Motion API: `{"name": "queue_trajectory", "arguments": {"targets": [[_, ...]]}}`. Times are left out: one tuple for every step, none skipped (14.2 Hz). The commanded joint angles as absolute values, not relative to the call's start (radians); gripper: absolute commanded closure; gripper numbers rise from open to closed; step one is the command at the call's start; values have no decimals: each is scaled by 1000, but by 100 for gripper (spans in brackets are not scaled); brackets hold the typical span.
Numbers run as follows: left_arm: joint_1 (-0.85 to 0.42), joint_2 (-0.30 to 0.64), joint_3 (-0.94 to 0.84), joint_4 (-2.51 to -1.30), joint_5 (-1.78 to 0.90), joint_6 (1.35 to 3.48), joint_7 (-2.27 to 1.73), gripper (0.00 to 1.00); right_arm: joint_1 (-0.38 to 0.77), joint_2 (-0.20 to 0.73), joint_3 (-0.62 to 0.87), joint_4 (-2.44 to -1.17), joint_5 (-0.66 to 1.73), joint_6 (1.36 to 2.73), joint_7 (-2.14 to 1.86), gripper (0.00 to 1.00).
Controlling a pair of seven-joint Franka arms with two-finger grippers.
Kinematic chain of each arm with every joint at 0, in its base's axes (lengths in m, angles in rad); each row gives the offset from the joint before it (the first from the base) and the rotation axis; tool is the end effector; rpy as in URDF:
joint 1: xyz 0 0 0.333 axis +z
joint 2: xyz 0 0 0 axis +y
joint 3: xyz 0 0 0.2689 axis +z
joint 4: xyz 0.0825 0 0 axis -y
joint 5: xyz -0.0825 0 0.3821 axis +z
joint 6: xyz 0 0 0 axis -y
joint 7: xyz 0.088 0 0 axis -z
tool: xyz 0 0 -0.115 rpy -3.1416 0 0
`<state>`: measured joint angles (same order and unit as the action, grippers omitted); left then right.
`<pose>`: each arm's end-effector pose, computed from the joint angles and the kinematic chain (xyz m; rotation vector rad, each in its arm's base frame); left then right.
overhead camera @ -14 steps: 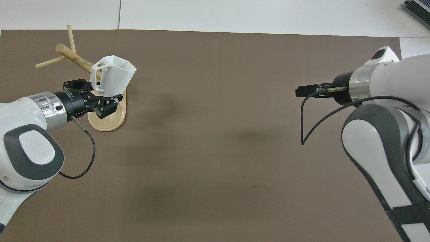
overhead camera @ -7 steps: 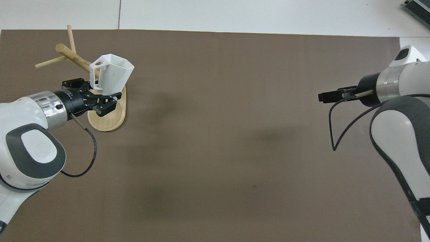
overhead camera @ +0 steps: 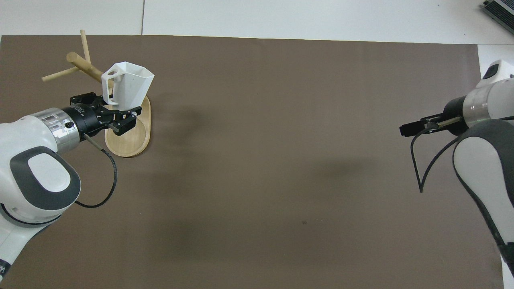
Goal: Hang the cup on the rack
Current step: 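Hang the cup handle on the mug tree peg with the left gripper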
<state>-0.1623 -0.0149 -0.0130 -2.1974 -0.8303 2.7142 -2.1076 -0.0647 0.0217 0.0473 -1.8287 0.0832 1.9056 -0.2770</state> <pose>0.5623 -0.0753 0.3881 0.6466 2.3659 -0.3516 0.5727 -0.0035 0.4642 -3.0475 -0.3588 -0.1019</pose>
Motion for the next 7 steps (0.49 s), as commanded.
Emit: {"name": "queue_trajectory", "arguments": {"targets": [[-160,-8,-17,-2197,-816,2750,-2155,100,-69,14,29,-1806,58,1839,-282,0],[-160,-8,-17,-2197,-818,2753,-2158,100,-69,14,26,-1804,58,1832,-281,0],[-158,-8,-15,-2197,-818,2753,-2178,100,-69,14,23,-1802,58,1822,-276,0],[-158,-6,-15,-2197,-818,2761,-2207,100,-69,14,18,-1790,57,1807,-258,0],[-158,-6,-15,-2198,-816,2773,-2229,100,-71,15,17,-1775,57,1784,-229,0],[-160,-5,-15,-2198,-818,2781,-2241,100,-72,17,17,-1755,57,1760,-188,0],[-160,-2,-15,-2198,-818,2781,-2259,100,-72,18,17,-1732,57,1737,-158,0]]}}
